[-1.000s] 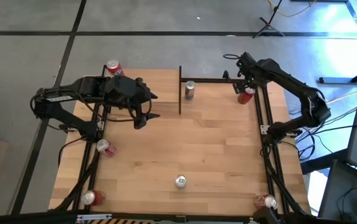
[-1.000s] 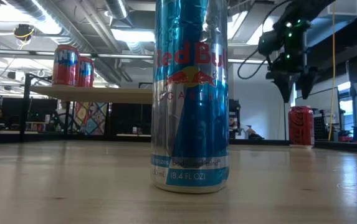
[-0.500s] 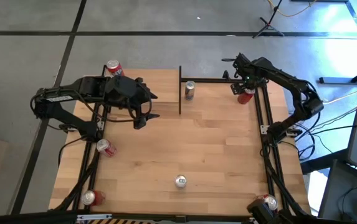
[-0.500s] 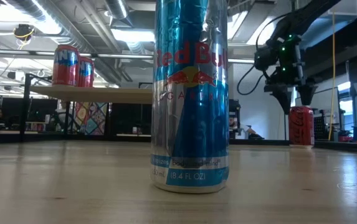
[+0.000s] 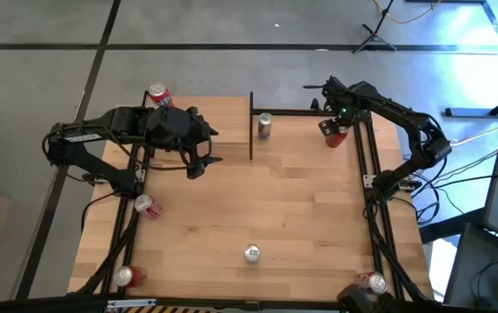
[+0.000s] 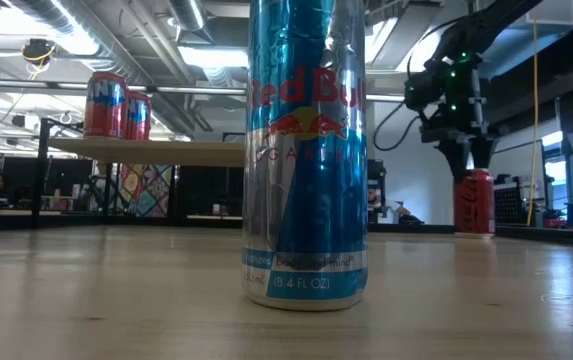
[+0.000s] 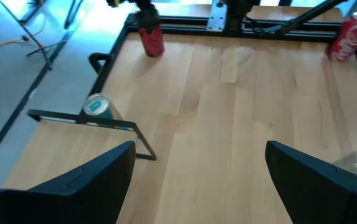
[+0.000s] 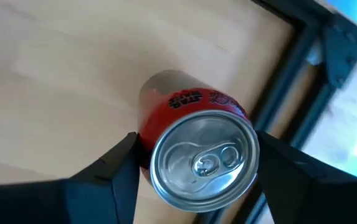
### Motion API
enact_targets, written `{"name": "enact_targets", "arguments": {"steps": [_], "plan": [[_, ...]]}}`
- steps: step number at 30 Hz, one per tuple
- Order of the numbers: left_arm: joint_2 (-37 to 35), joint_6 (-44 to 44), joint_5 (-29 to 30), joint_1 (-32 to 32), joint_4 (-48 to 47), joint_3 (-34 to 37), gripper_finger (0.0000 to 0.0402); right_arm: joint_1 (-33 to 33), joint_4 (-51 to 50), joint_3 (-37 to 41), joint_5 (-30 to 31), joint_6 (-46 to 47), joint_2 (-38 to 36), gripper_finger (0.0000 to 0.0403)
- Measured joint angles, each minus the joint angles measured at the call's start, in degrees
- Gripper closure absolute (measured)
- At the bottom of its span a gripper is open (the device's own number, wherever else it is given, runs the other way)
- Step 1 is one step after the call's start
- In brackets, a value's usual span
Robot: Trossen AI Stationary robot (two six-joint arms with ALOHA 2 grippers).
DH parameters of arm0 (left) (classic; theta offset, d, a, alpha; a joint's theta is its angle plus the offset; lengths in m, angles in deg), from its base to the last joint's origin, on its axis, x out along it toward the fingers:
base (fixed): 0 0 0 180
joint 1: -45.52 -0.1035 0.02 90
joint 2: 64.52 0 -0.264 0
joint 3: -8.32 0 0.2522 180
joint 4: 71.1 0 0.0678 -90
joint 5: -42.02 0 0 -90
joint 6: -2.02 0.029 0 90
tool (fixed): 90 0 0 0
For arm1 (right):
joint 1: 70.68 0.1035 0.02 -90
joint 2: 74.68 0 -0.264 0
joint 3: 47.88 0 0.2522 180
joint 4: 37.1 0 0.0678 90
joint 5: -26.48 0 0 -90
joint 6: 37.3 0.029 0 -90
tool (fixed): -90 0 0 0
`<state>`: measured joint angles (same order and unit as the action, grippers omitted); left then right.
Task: Place canned beverage on shelf
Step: Put the right red black soda can on the shelf
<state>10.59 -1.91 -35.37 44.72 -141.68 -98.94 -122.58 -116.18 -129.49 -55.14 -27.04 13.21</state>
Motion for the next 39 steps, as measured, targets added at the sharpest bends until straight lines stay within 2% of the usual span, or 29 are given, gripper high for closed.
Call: {"name": "enact_targets", "arguments": {"steps": [3,7,13,18,22,30,39], "plan": [[0.0,0.02,-0.06,0.0,-0.02,0.0,0.0054,2.85,0.73,0.12,-0.89,-0.48,-0.56,0.0164],[0.0,0.04,-0.16,0.02,-0.22,0.0,0.0054,8.52,1.7,-0.13,-5.2,-1.54,-2.04,0.0164],[0.0,0.07,-0.18,0.02,-0.24,0.0,0.0054,20.93,3.92,-4.22,-10.74,-3.25,-2.12,0.0163],[0.0,0.02,-0.25,0.0,-0.24,0.0,0.0054,31.02,8.74,-8.73,-11.58,-3.35,-1.59,0.0164],[0.02,0.0,-0.27,0.0,-0.25,0.0,0.0054,36.19,11.79,-12.78,-11.39,-4.32,-0.06,0.0164],[0.02,-0.02,-0.27,0.01,-0.24,0.0,0.0054,43.19,11.44,-20.57,-11.59,-10.48,8.16,0.0164],[0.02,-1.56,-0.28,0.04,-0.24,0.0,0.0054,44.45,9.49,-25.7,-10.9,-12.85,17.19,0.0164]]}}
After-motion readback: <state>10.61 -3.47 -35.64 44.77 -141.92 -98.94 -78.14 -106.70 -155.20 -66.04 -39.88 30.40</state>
